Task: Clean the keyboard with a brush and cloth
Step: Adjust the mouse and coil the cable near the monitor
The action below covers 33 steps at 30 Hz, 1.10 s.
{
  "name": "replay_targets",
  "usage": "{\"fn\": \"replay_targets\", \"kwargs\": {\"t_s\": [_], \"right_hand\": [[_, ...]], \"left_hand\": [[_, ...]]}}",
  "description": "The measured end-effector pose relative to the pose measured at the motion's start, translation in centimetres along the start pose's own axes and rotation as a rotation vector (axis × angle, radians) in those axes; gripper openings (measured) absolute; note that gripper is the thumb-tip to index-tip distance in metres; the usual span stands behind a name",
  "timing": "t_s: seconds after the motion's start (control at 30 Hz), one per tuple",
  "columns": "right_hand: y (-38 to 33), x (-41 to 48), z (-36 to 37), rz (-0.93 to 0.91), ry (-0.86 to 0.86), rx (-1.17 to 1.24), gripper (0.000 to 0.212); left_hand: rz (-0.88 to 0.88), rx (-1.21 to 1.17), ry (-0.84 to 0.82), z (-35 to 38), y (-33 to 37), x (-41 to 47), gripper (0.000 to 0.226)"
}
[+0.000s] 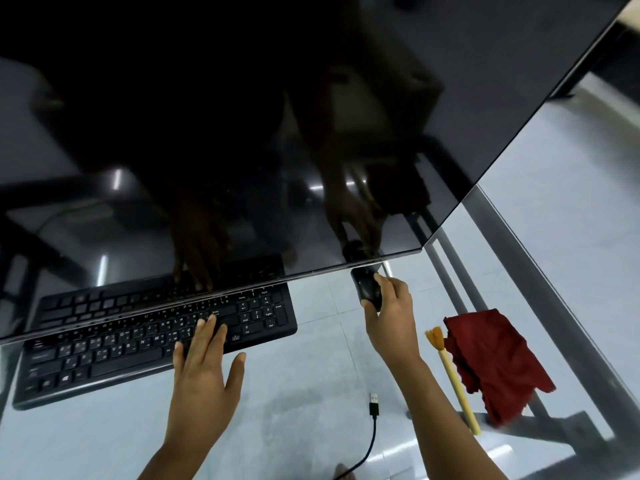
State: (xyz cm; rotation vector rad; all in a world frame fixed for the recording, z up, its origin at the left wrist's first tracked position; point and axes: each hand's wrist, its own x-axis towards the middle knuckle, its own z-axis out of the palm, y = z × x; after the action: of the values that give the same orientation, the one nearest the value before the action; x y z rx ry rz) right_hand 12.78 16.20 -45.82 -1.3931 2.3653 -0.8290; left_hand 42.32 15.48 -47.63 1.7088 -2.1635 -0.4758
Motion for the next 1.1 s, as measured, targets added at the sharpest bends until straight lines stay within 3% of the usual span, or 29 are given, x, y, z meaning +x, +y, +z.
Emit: {"fn": "replay_targets", "kwargs": {"t_s": [0.4, 0.63, 0.8, 0.93, 1.1], "right_hand": [[-3.0, -3.9, 0.1, -0.084, 0.04, -0.044, 0.051], [-13.5, -12.5, 5.5, -0.429, -0.346, 0.004, 0.047], [-20.8, -16.8, 9.6, -0.573, -0.586, -0.045, 0.043], [-24.6, -19.6, 12.4, -0.641, -0.717, -0.109, 0.043], [-27.7, -21.8, 14.5, -0.674, -0.792, -0.137, 0.042]], "left_hand": [[0.046, -0.042, -0.076, -2.1, -0.8, -0.4, 0.073], [0.008, -0.019, -0.079, -6.3, -6.3, -3.7, 0.066], [-0.159, 0.02, 0.019, -10.7, -13.4, -8.5, 0.037], [-0.345, 0.017, 0.078, -13.7, -18.2, -12.3, 0.03], [-0.42, 0.077, 0.071, -14.8, -20.3, -13.7, 0.025]]}}
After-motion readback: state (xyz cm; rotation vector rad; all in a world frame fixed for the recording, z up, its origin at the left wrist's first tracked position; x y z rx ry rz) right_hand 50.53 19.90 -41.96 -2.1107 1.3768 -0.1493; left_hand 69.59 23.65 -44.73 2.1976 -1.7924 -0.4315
